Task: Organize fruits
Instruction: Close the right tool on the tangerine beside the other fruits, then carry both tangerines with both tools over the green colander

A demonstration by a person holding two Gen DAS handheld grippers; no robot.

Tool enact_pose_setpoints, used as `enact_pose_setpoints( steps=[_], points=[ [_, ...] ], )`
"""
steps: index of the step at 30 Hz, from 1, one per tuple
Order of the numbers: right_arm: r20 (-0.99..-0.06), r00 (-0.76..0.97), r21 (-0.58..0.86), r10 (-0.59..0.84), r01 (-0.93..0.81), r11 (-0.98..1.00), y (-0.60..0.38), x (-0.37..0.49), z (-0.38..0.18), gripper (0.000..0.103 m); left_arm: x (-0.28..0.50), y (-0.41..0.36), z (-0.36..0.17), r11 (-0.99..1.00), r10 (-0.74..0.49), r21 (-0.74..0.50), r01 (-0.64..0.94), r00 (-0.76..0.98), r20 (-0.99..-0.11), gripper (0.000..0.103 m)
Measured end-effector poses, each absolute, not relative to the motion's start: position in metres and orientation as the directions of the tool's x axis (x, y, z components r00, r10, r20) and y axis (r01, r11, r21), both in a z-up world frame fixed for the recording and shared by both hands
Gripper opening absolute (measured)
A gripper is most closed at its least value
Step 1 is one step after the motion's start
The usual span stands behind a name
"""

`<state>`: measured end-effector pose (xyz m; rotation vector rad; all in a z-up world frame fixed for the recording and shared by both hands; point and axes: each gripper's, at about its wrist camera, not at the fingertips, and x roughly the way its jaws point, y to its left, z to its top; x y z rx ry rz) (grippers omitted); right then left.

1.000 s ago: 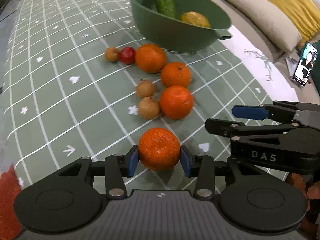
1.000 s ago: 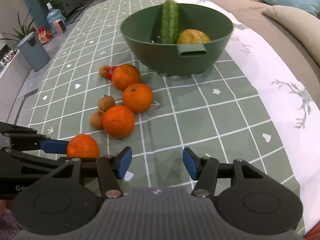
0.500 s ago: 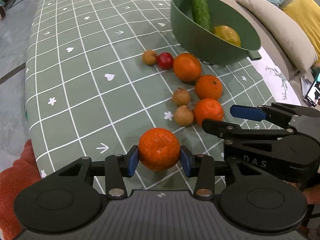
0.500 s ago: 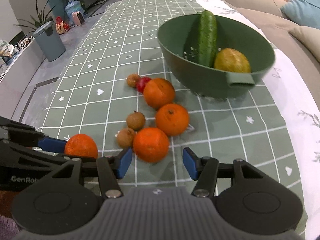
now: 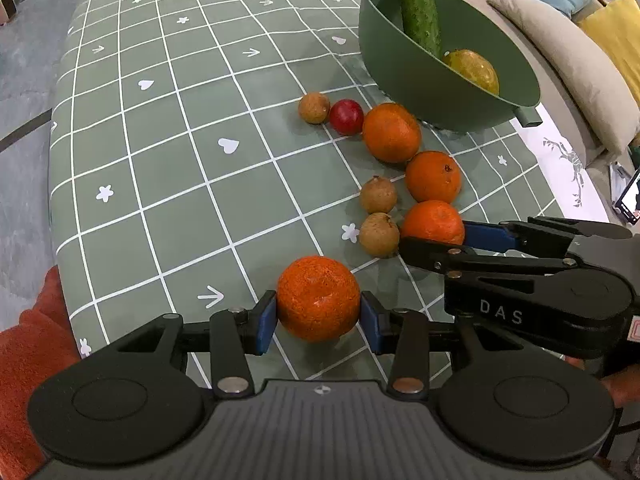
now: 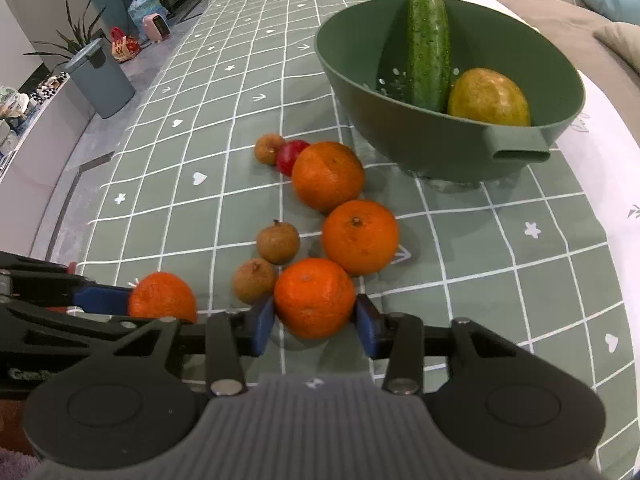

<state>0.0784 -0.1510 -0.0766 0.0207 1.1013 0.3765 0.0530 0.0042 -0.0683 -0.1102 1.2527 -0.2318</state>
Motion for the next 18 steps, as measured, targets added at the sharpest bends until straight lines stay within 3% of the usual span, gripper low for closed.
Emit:
enact_pose_setpoints(
  steps=[18],
  points=[
    [-0.851,0.422,0.165,0.311,-0.348,0.923,-0.173,0.059,-0.032,0.039,0.060,-0.001,-0.013,0.966,-0.256,-0.226,0.125,0.367,-0.894,0.049]
  ],
)
